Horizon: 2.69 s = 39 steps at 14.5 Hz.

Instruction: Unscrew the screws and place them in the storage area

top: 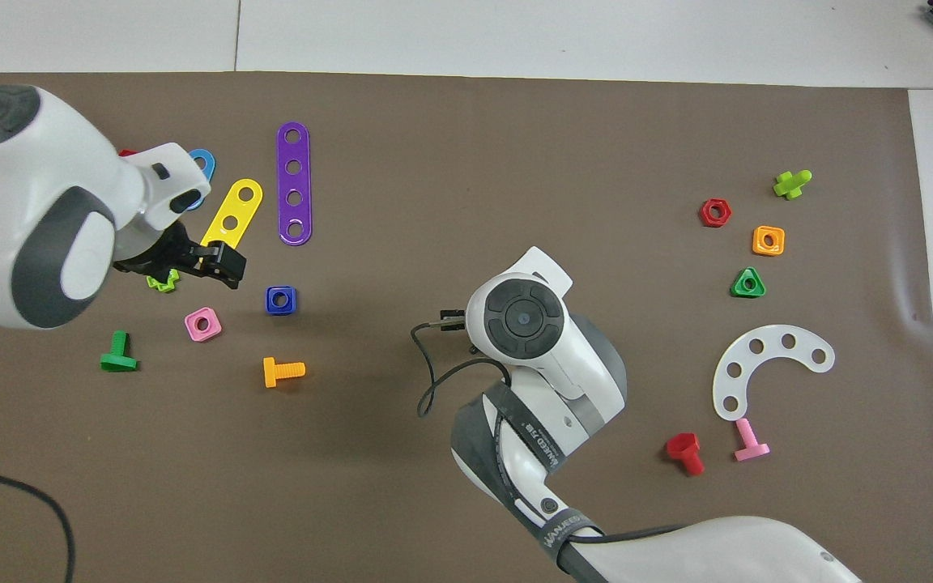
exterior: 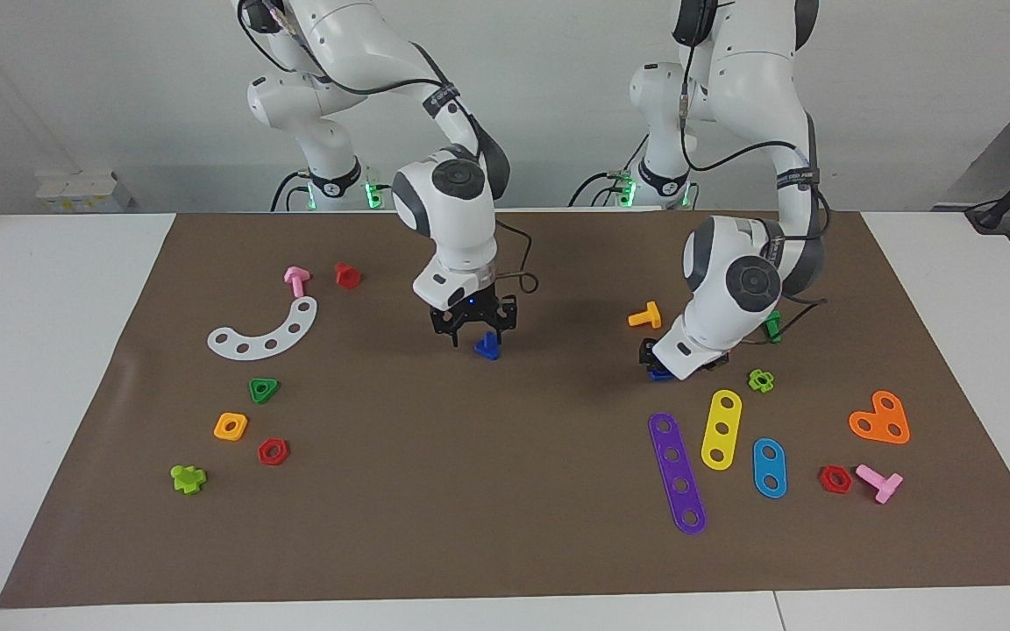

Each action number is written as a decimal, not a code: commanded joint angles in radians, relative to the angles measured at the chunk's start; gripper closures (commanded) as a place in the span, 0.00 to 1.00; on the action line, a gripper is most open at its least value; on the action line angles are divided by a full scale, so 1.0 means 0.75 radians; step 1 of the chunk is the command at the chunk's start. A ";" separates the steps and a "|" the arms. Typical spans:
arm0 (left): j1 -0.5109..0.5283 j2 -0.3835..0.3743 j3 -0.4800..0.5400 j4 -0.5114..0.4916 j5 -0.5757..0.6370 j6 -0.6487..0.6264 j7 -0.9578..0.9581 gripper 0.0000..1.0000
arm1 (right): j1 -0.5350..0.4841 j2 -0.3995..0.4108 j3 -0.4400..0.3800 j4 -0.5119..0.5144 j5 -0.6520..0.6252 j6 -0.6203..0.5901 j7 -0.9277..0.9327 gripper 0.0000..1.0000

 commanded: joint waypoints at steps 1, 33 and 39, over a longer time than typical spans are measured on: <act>0.111 -0.208 -0.011 -0.066 0.021 -0.172 0.111 0.00 | 0.009 -0.018 -0.005 -0.041 -0.031 0.027 0.034 0.35; 0.232 -0.383 -0.009 0.007 0.124 -0.095 0.005 0.00 | -0.412 -0.314 -0.007 -0.283 -0.074 -0.031 -0.552 1.00; 0.238 -0.387 -0.007 -0.007 0.054 -0.095 0.007 0.00 | -0.604 -0.249 -0.007 -0.287 -0.004 0.029 -0.861 1.00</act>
